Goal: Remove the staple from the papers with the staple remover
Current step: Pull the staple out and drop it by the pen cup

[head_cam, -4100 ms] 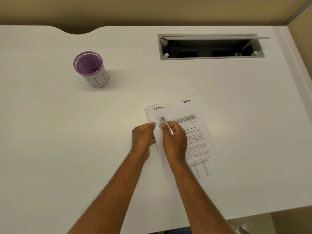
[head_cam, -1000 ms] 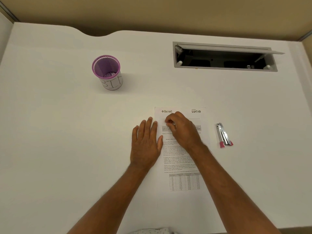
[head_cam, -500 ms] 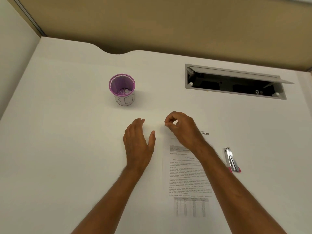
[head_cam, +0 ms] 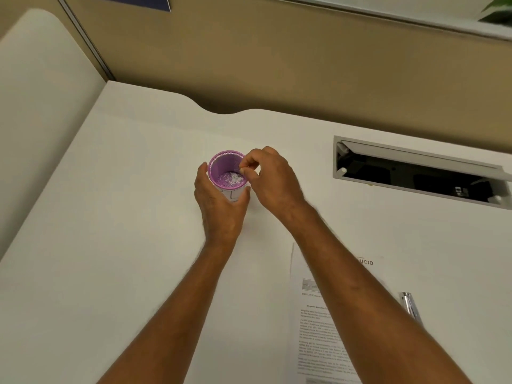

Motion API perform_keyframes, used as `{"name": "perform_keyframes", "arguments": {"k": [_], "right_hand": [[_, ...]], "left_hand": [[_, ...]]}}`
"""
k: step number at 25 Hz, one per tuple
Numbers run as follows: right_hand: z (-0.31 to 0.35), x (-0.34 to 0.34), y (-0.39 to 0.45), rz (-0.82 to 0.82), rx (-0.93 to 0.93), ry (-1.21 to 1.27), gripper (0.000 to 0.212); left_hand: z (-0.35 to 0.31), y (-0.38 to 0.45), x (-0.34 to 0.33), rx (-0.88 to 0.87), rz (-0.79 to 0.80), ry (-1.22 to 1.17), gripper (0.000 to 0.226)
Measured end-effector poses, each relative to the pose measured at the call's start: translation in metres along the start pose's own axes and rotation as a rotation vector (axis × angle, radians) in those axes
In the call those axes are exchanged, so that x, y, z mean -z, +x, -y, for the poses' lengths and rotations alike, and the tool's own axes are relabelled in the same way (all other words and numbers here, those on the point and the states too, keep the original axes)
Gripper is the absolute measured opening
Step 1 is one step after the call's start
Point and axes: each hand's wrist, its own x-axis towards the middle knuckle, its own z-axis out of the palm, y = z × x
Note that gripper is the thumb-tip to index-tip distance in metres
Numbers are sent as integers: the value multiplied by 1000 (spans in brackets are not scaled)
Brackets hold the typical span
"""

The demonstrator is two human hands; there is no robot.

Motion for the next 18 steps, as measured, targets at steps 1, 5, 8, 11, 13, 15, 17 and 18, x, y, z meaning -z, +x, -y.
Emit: {"name": "perform_keyframes", "arguments": {"k": [1, 5, 8, 11, 13, 15, 17, 18], "right_hand": [[0, -7, 6, 11, 2, -18, 11], [-1, -23, 14, 29, -5, -26, 21], [-3, -26, 14, 20, -24, 3, 24], [-5, -20, 5, -31, -39, 51, 23], [-14, -9, -14, -105, -49, 110, 19], [-33, 5, -50, -200, -85, 186, 13], [-57, 16, -94, -277, -157, 238, 13], [-72, 20, -120, -307, -208, 246, 14]], "left_hand": [[3, 4, -1, 0, 2, -9, 100], [9, 9, -2, 0, 5, -45, 95], [13, 10, -2, -17, 11, -59, 92], [12, 11, -2, -37, -2, -29, 93], [10, 8, -2, -40, -20, 9, 97], [9, -4, 0, -28, -46, 53, 98], [13, -30, 3, -15, -71, 112, 91], [14, -51, 3, -37, -56, 146, 85]]}}
